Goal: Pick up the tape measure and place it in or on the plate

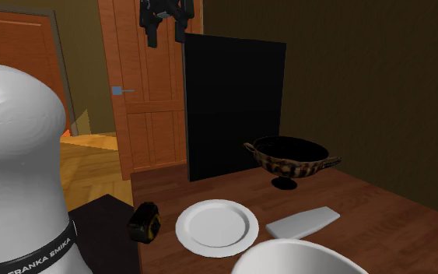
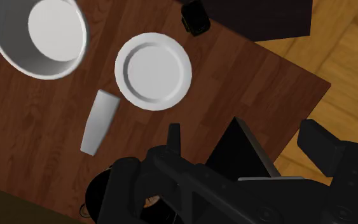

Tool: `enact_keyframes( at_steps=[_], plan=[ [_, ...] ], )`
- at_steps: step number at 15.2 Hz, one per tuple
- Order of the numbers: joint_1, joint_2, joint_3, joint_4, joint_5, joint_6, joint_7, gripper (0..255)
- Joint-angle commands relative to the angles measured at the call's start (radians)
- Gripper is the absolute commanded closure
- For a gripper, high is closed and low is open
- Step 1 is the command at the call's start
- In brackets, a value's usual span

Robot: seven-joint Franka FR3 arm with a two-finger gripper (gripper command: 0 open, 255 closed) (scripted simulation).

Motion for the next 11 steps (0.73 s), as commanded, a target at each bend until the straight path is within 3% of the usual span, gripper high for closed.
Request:
enact_keyframes(
  at_steps=[1, 11],
  plan=[
    [0.000, 0.000, 0.000, 0.000, 0.000, 0.000, 0.000, 0],
    [0.049, -0.004, -0.121, -0.316, -0.020, 0.211, -0.238, 0]
  ],
)
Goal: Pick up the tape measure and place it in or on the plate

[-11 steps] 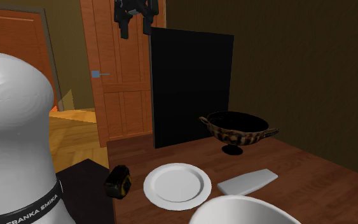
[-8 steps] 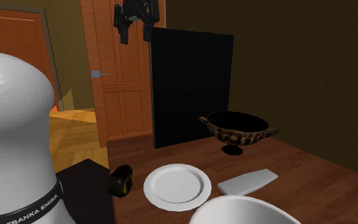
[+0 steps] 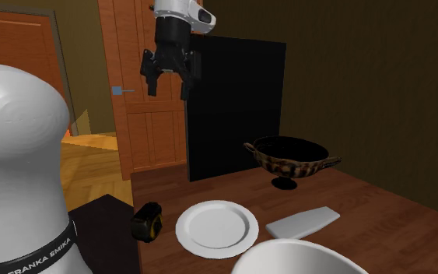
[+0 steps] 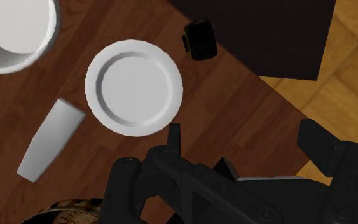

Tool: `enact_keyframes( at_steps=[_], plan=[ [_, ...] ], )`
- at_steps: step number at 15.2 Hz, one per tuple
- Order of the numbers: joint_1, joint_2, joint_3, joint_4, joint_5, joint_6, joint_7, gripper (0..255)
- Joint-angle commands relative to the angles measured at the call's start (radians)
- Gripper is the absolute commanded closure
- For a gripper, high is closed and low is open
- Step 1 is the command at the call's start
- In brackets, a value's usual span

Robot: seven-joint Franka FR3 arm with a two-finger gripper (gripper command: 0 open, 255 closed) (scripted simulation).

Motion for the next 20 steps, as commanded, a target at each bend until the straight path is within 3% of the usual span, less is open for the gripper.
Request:
enact_keyframes(
  at_steps=[1, 9, 16, 20],
  plan=[
    [0.009, 0.005, -0.024, -0.062, -0.006, 0.046, -0.049, 0],
    [0.042, 0.114, -0.127, -0.252, -0.040, 0.254, -0.248, 0],
    [0.087, 0.323, -0.221, -0.364, -0.056, 0.489, -0.438, 0],
    [0.095, 0.371, -0.232, -0.396, -0.053, 0.562, -0.455, 0]
  ],
)
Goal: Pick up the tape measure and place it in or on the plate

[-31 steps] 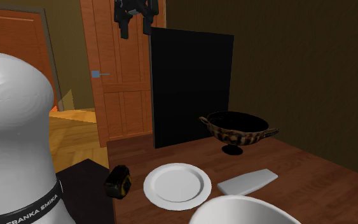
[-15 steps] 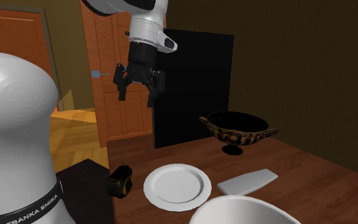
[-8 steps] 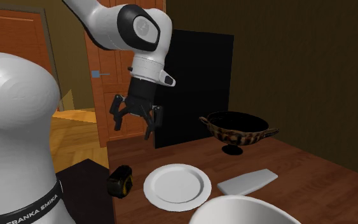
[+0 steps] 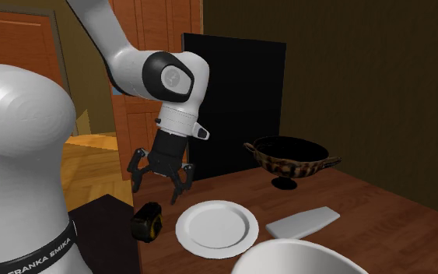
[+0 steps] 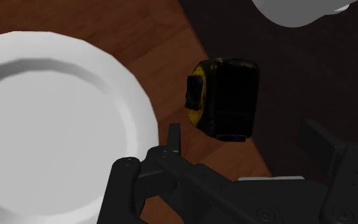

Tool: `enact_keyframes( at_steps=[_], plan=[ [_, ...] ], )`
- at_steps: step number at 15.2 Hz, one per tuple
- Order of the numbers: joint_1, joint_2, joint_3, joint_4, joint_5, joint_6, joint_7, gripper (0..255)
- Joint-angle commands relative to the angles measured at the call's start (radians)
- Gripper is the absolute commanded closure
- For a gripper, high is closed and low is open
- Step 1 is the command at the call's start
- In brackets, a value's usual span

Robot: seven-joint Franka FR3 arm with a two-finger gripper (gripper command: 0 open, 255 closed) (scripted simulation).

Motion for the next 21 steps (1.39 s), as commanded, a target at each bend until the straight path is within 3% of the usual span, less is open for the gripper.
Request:
enact_keyframes(
  at_steps=[1, 4, 12, 13, 21],
  plan=[
    [0.006, 0.030, -0.006, -0.018, 0.003, 0.047, -0.007, 0],
    [0.015, 0.078, -0.015, -0.046, 0.012, 0.122, -0.016, 0],
    [0.014, 0.077, -0.015, -0.046, 0.012, 0.121, -0.016, 0],
    [0.014, 0.077, -0.015, -0.046, 0.012, 0.121, -0.016, 255],
    [0.014, 0.077, -0.015, -0.046, 0.011, 0.121, -0.016, 255]
  ],
)
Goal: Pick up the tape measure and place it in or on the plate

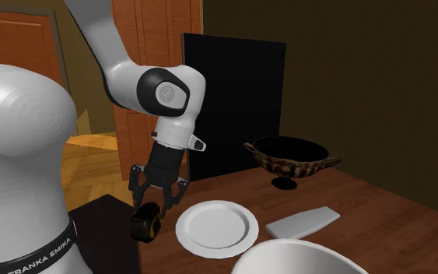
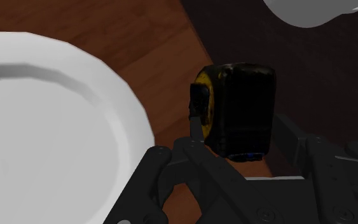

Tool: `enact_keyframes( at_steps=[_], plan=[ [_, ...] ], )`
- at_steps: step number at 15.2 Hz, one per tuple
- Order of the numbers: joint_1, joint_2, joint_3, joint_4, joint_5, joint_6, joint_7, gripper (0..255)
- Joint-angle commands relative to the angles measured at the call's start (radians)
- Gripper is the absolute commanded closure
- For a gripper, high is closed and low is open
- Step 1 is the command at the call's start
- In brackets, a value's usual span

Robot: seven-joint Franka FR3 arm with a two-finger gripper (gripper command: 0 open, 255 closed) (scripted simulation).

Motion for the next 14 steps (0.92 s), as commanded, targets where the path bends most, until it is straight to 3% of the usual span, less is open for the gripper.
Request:
enact_keyframes(
  at_steps=[1, 14],
  plan=[
    [0.000, 0.001, 0.000, -0.001, 0.000, 0.002, 0.000, 255],
    [-0.041, -0.249, 0.051, 0.047, -0.027, -0.293, 0.049, 255]
  ],
)
